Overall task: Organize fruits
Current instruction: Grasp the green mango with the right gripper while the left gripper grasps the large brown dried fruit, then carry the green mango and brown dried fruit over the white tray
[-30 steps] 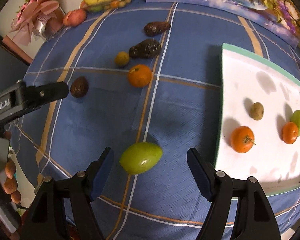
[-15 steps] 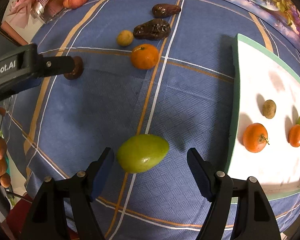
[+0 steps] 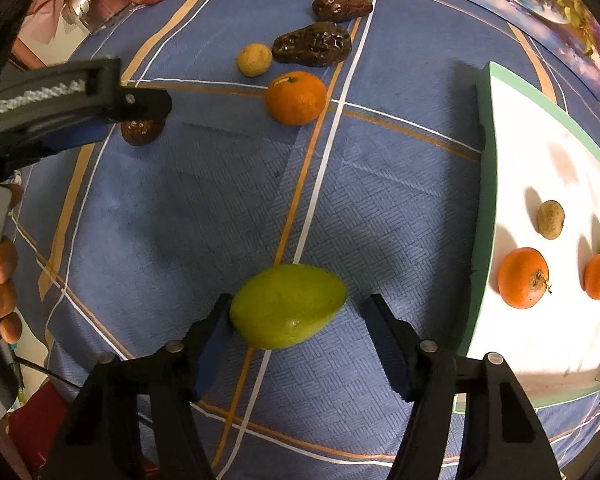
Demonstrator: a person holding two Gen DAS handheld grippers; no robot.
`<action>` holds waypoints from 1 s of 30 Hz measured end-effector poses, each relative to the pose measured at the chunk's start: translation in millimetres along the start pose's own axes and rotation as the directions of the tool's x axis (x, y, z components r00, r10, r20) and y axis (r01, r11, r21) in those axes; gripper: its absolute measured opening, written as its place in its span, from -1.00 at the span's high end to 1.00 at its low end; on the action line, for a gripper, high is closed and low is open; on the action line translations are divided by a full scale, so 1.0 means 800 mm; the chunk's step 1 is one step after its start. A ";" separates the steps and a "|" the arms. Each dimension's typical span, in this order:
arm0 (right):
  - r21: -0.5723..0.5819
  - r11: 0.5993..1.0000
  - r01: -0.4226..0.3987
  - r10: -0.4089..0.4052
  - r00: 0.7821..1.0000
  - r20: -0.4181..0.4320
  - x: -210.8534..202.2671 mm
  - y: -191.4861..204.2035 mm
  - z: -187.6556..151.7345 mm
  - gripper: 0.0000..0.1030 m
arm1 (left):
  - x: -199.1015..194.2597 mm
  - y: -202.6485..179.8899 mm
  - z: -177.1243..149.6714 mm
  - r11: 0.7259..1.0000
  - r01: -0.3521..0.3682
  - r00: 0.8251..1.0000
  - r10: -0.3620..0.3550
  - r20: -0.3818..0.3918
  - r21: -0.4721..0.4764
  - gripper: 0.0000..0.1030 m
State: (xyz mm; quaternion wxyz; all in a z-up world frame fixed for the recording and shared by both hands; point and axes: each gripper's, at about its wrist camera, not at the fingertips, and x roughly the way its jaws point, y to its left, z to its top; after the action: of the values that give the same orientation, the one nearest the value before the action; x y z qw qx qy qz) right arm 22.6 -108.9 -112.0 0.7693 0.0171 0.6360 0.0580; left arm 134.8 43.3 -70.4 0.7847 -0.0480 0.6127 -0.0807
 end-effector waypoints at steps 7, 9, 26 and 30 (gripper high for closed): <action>-0.015 1.000 -0.015 0.015 1.000 0.010 -0.005 0.004 0.010 -0.07 | 0.007 -0.004 0.003 1.000 0.003 1.000 -0.003 0.002 0.004 -0.06; -0.013 1.000 -0.020 0.020 1.000 0.016 -0.007 0.003 0.011 -0.07 | 0.008 -0.004 0.003 1.000 0.005 1.000 -0.005 0.004 0.003 0.05; 0.056 0.997 -0.050 0.042 0.991 0.129 -0.048 -0.028 0.025 -0.07 | -0.020 -0.012 0.005 0.999 0.032 0.996 -0.033 0.086 0.020 0.28; 0.089 0.995 -0.047 0.033 0.987 0.159 -0.060 -0.050 0.029 -0.07 | -0.042 -0.020 0.006 0.999 0.039 0.990 -0.042 0.135 0.030 0.28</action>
State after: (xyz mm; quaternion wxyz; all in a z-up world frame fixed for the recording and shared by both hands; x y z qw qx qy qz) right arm 39.6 -152.6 -64.9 0.8142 0.0700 0.5748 0.0426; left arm 130.4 34.0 -34.7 0.8232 -0.0550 0.5558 -0.1017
